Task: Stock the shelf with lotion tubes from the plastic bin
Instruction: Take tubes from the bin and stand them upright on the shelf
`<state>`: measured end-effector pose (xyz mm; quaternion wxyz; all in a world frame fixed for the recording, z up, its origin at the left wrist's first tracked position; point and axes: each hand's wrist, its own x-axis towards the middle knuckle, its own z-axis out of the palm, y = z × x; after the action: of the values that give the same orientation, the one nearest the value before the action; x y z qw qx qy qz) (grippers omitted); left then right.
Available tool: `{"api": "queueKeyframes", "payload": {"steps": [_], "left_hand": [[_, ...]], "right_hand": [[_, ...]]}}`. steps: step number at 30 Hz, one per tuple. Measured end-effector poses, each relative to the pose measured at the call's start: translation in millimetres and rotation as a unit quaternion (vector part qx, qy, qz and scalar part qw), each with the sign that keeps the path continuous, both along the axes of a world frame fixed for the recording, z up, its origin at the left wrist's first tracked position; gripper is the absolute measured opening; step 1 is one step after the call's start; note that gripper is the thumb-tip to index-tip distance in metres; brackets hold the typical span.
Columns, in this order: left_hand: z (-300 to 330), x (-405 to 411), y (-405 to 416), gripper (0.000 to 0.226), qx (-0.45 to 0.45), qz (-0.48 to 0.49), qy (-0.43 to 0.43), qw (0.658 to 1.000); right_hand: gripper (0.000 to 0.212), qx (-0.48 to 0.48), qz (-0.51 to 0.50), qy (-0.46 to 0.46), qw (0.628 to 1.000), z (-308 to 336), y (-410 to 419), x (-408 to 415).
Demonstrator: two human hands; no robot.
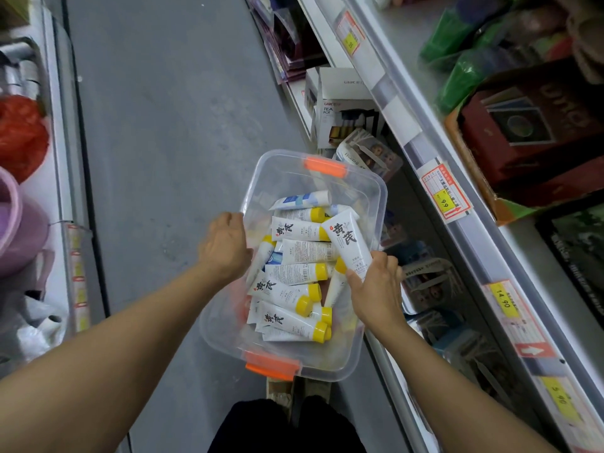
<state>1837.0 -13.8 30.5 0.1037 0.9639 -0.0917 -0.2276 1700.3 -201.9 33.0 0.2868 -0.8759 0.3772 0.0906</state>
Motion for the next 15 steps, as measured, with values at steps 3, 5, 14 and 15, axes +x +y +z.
{"api": "queueKeyframes", "payload": {"steps": [3, 5, 14, 15], "left_hand": [[11, -9, -8, 0.062, -0.018, -0.041, -0.008, 0.999], [15, -12, -14, 0.061, -0.032, -0.056, 0.001, 0.998], [-13, 5, -53, 0.063, 0.001, -0.109, 0.056, 0.993], [-22, 9, -59, 0.064, 0.003, -0.118, 0.062, 0.991]], "right_hand": [[0.048, 0.026, -0.008, -0.004, 1.0, 9, 1, 0], [0.049, 0.042, -0.018, -0.006, 0.999, 15, 2, 1], [0.048, 0.067, -0.039, -0.018, 0.997, 14, -14, 12], [0.048, 0.066, -0.041, -0.022, 0.997, 11, -17, 12]]}}
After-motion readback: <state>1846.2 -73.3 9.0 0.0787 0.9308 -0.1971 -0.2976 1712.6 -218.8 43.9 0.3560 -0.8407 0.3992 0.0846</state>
